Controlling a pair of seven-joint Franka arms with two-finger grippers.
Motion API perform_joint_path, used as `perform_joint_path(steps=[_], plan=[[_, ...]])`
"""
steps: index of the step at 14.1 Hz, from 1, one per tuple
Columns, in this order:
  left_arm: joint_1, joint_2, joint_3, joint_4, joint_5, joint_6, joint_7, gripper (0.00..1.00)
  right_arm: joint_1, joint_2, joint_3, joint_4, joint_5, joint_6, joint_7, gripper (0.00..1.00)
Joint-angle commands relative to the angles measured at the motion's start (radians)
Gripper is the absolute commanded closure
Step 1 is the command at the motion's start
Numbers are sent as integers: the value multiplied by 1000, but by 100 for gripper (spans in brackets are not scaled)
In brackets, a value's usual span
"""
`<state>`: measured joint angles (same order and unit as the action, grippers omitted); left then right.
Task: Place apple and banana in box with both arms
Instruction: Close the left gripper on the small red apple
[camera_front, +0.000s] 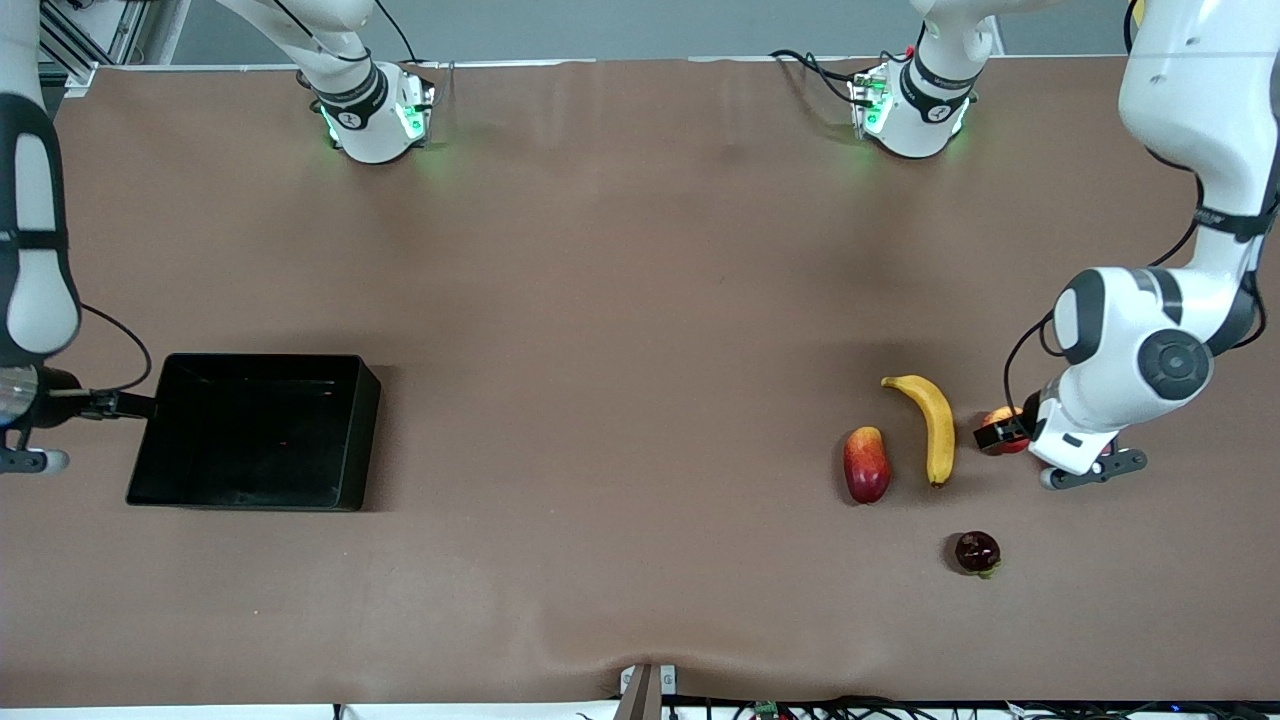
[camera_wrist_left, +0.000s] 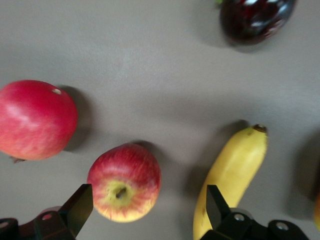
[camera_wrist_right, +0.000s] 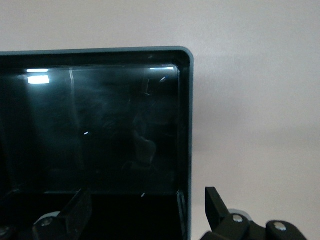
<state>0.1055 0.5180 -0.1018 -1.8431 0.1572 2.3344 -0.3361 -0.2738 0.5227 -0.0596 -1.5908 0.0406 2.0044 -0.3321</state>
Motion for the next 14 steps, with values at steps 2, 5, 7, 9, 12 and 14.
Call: perform_joint_path(steps=[2,5,7,9,12,14], plan=[[5,14,11,2,42,5,-24,0,-25,75,15,28,4,53,-65,0],[23,13,11,-11,55,3,-24,0,-45,121,15,28,5,105,-140,0],[25,26,11,-11,55,3,-24,0,-48,134,15,26,4,106,-145,0],[25,39,11,-11,55,5,-26,0,-50,148,15,26,4,103,-151,0],[25,56,10,-8,55,6,-26,19,-58,148,15,26,-7,94,-166,72],[23,57,10,-8,55,6,-26,72,-71,148,15,25,-5,94,-215,100]])
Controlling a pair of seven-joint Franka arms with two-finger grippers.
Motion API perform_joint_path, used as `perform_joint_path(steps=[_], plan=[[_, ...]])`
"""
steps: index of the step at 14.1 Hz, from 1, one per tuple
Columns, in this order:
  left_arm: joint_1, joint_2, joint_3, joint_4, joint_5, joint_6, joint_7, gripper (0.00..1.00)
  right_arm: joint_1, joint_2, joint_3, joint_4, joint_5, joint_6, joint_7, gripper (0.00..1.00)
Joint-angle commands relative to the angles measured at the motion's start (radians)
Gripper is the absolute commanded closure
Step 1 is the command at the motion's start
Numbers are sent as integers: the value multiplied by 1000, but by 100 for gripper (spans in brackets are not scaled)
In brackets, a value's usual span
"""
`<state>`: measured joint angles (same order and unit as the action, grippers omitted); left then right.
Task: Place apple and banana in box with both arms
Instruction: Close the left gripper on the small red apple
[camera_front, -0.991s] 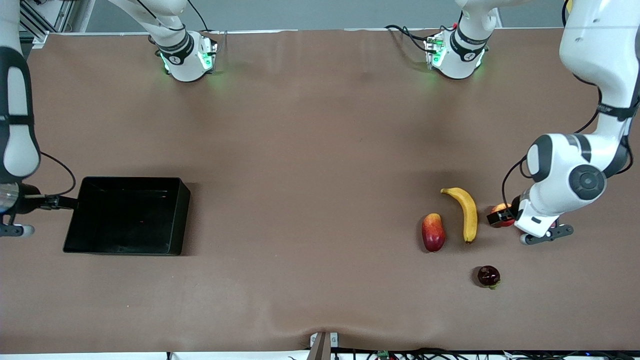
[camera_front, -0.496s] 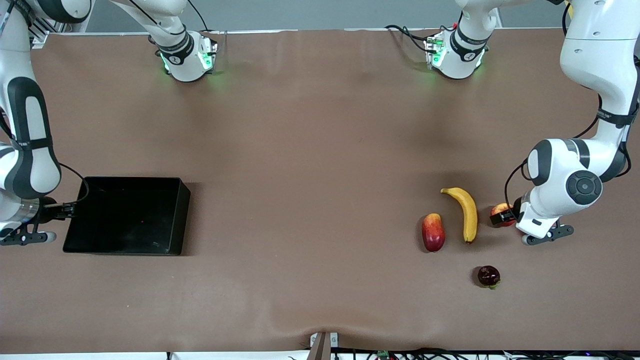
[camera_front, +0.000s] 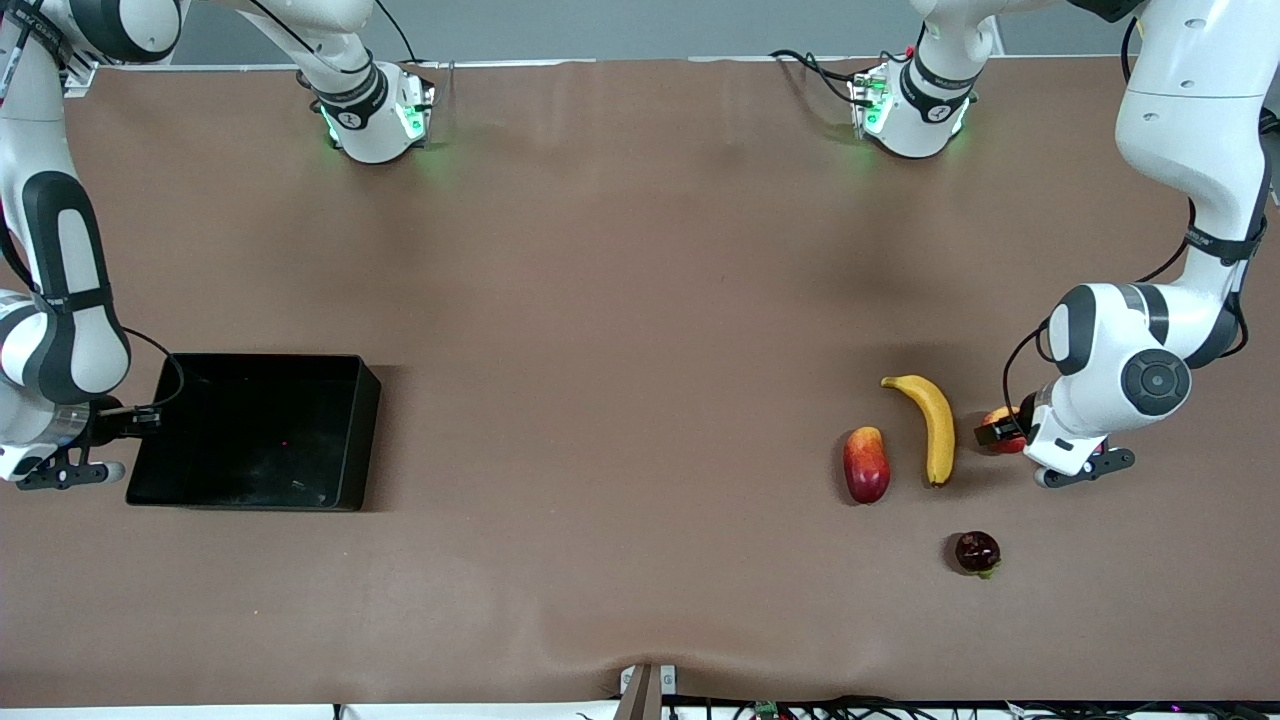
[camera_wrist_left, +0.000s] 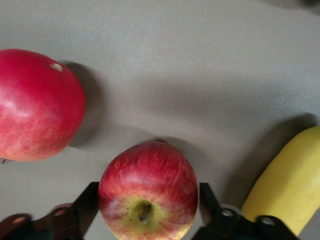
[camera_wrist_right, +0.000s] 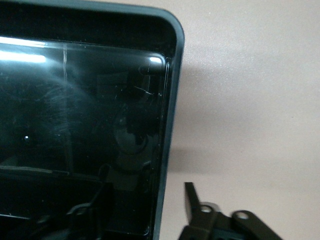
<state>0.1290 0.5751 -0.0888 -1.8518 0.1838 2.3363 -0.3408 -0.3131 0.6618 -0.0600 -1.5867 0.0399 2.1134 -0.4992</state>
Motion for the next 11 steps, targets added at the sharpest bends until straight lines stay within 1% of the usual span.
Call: perform_joint_path(steps=[1,2,4,6,8,9,11], plan=[[-2,-1,-3,2,28,3,-21,91,-29,9,15,21,-5,-15,-41,100],[-6,-9,-3,5,28,-5,-21,100,-26,9,15,21,-5,-16,-39,100],[-6,-44,-11,8,28,-34,-18,100,-20,2,15,24,-2,-18,-38,100],[-9,-92,-34,22,28,-110,-21,100,-4,-8,17,42,1,-24,-39,100],[-9,-141,-78,40,25,-201,-35,100,18,-36,22,83,6,-96,-38,100],[-9,-159,-107,48,22,-244,-59,100,47,-57,22,100,6,-140,-24,100],[-9,-176,-191,80,22,-329,-157,100,124,-102,22,114,6,-212,78,100]])
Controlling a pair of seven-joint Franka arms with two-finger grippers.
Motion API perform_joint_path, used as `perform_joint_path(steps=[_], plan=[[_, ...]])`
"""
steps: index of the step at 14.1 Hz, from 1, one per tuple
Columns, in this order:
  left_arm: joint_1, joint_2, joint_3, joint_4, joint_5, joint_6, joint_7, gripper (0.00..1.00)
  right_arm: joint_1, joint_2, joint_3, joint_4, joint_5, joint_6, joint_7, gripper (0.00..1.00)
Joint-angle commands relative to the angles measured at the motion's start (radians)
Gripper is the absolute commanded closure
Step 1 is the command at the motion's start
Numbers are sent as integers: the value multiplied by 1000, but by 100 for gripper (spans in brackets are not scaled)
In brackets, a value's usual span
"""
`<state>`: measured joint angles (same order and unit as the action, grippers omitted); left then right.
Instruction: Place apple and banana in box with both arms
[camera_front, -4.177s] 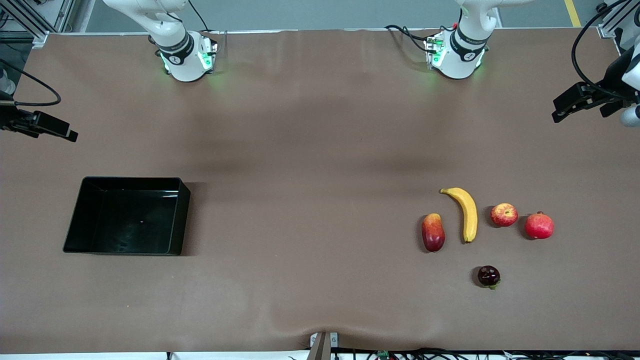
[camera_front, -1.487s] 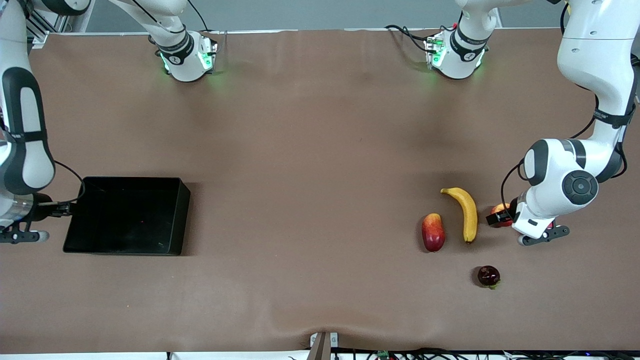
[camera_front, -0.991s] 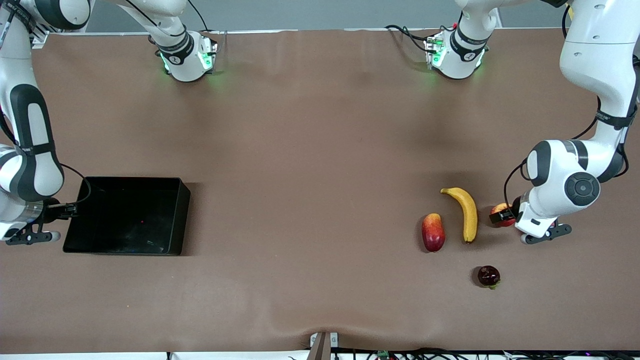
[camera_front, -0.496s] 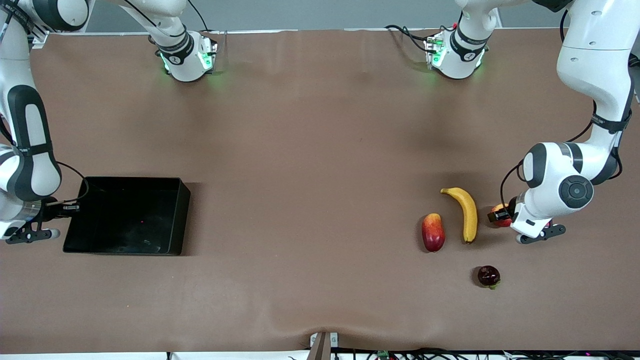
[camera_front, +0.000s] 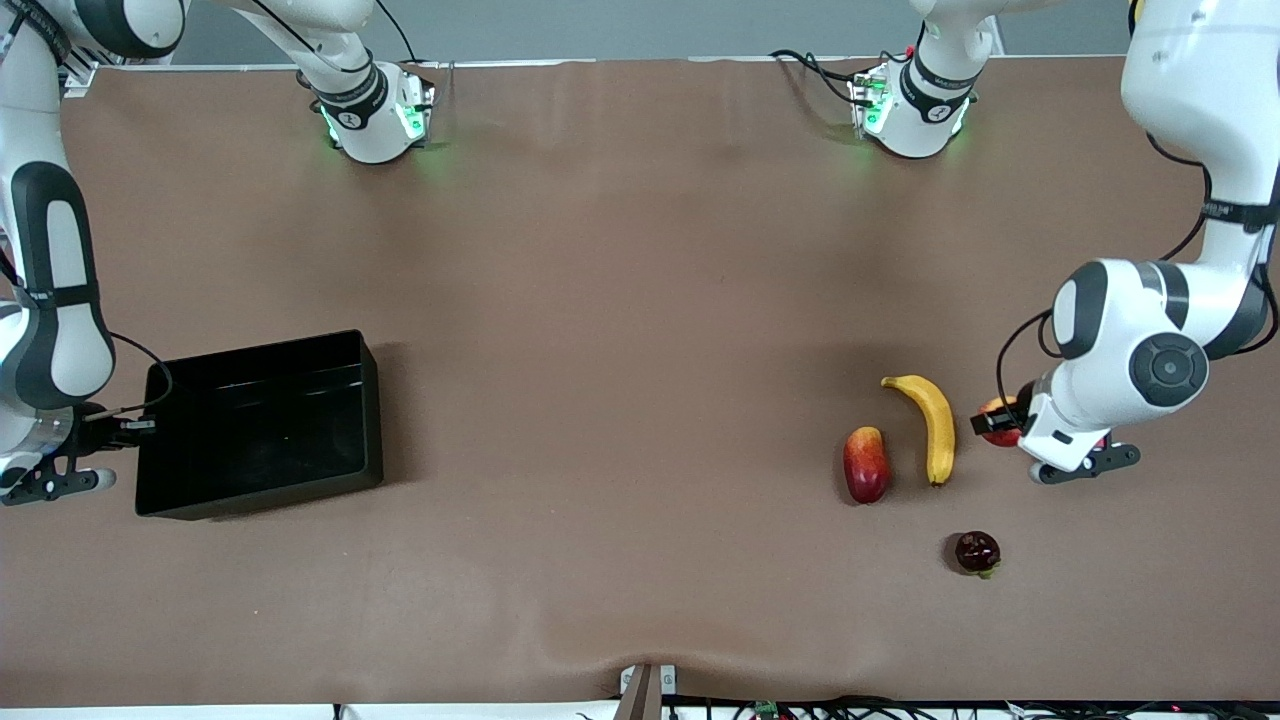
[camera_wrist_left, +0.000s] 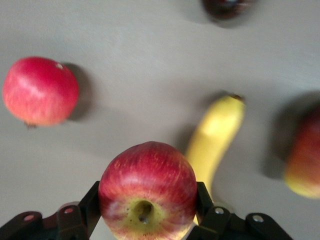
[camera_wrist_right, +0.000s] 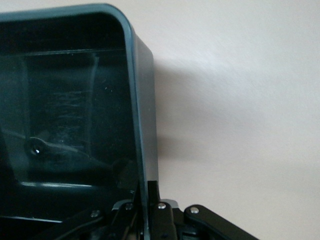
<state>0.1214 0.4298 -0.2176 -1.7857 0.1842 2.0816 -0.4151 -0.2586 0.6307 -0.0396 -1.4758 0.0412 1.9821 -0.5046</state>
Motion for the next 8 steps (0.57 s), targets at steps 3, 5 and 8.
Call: perform_joint_path(steps=[3,5,8], plan=[[-6,-23,-193,49,23,-129,-273,100,207,-95,3,3,18,-147,266,100],[-41,-19,-253,51,24,-129,-394,100,300,-97,3,-1,45,-161,389,100],[-144,3,-253,86,24,-129,-519,100,410,-106,3,-18,110,-181,594,100]])
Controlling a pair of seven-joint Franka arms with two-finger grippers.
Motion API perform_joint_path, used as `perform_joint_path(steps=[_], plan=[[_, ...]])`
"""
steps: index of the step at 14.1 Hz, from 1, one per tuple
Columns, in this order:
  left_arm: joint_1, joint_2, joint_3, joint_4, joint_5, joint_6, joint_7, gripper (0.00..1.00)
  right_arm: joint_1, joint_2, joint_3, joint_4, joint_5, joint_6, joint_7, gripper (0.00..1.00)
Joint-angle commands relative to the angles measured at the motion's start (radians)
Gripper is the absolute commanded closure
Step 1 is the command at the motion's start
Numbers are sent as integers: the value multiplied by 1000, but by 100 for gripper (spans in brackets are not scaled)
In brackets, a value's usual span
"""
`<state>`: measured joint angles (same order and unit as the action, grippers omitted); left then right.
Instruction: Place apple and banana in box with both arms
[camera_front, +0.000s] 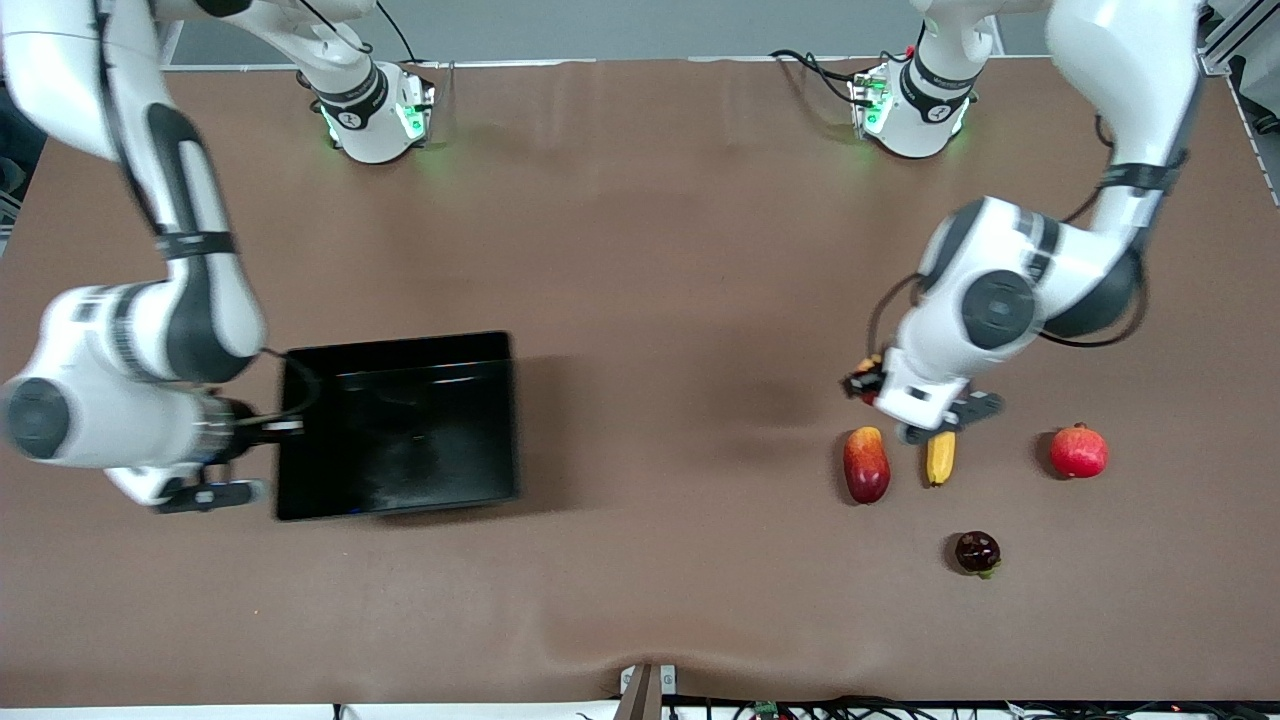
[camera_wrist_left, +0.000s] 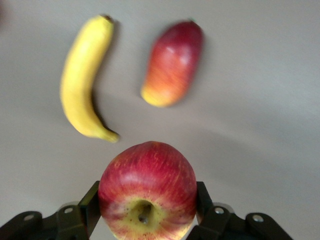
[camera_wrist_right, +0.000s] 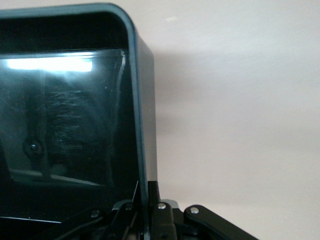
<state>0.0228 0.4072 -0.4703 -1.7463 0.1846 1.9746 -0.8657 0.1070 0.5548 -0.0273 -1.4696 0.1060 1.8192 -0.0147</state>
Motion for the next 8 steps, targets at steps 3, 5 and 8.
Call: perform_joint_path(steps=[3,5,8], plan=[[-95,54,-1,54,26,-19,-125,100,164,-45,-11,-49,80,-6,305,100],[-113,59,-1,65,26,-19,-150,100,242,-47,-13,-54,80,21,431,100],[-106,41,-2,71,27,-23,-148,100,327,-49,-13,-119,80,145,514,100]])
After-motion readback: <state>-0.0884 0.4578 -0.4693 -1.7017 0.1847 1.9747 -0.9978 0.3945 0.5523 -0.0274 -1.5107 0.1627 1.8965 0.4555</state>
